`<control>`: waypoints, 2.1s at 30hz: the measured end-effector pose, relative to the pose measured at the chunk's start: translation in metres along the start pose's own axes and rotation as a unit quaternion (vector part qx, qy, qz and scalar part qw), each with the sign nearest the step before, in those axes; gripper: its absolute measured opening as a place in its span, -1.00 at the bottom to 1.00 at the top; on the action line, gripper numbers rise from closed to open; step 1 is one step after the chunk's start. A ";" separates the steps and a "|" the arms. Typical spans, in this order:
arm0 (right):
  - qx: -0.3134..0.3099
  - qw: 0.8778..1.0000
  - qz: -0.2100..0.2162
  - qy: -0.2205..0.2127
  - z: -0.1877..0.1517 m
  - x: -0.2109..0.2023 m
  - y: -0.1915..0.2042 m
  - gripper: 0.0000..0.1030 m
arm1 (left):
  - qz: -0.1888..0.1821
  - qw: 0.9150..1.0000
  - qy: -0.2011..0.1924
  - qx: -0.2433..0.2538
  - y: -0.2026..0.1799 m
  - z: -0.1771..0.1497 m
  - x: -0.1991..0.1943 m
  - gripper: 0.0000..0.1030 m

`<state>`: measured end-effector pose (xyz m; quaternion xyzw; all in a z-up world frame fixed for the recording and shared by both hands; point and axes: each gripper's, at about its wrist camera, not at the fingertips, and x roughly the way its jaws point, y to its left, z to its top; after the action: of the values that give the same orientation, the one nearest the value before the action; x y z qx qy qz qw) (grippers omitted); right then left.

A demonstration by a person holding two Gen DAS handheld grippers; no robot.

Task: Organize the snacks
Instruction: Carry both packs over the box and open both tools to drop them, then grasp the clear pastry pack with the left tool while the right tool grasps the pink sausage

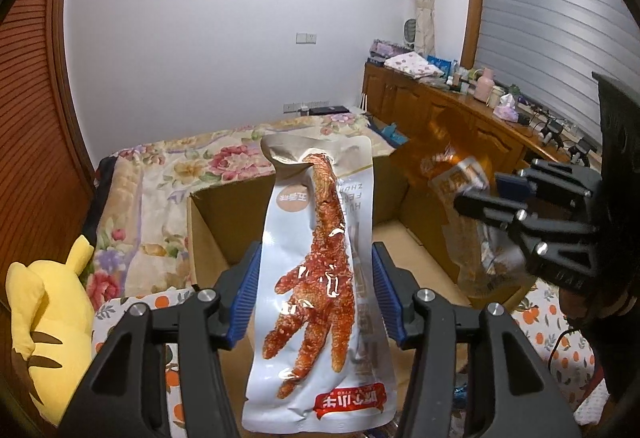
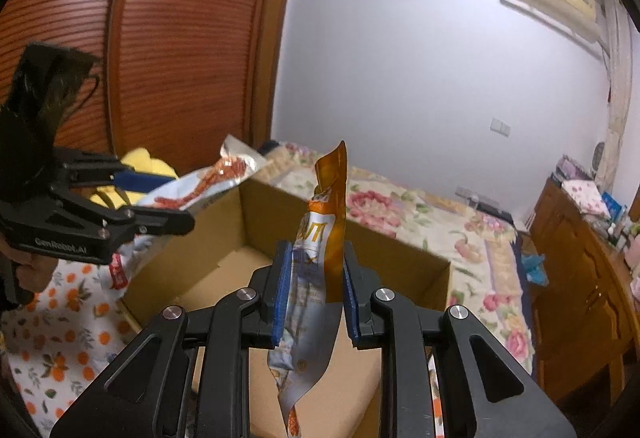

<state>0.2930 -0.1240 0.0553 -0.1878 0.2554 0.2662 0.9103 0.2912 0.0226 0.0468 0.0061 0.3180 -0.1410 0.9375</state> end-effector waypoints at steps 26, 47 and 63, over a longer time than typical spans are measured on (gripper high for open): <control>0.042 0.995 0.022 0.092 -0.037 0.040 -0.001 -0.32 | 0.006 1.000 0.003 -0.004 -0.008 -0.013 -0.013 0.21; 0.068 0.996 0.026 0.052 -0.063 -0.075 0.026 -0.17 | -0.015 1.000 -0.010 0.010 -0.053 -0.071 -0.076 0.44; 0.100 0.987 0.030 0.118 -0.134 -0.078 0.036 -0.13 | -0.041 0.998 0.041 0.020 -0.082 -0.121 -0.048 0.44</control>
<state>0.1663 -0.1907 -0.0152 -0.1183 0.3922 0.2428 0.8793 0.1606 -0.0315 -0.0148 0.0177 0.3536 -0.1859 0.9166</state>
